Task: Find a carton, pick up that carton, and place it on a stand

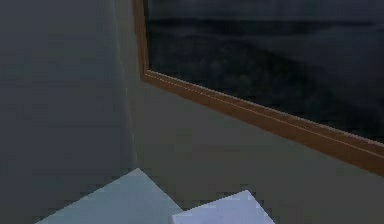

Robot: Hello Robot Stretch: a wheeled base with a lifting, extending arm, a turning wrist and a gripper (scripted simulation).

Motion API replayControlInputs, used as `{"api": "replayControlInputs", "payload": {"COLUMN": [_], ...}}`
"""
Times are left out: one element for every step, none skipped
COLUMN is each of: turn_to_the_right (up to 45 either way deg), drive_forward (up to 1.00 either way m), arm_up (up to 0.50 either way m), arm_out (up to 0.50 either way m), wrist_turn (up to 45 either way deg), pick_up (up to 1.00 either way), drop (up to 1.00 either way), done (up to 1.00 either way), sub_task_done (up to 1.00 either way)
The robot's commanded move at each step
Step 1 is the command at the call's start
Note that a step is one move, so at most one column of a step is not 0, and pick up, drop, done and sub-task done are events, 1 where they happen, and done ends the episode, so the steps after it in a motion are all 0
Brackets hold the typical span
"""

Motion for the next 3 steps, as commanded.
{"api": "replayControlInputs", "payload": {"turn_to_the_right": [-45.0, -39.0, 0.0], "drive_forward": [0.00, 0.00, 0.35], "arm_up": [0.00, 0.00, 0.00], "arm_out": [0.00, 0.00, 0.00], "wrist_turn": [0.0, 0.0, 0.0], "pick_up": [0.00, 0.00, 0.00], "drop": [0.00, 0.00, 0.00], "done": [0.00, 0.00, 0.00], "sub_task_done": [0.00, 0.00, 0.00]}}
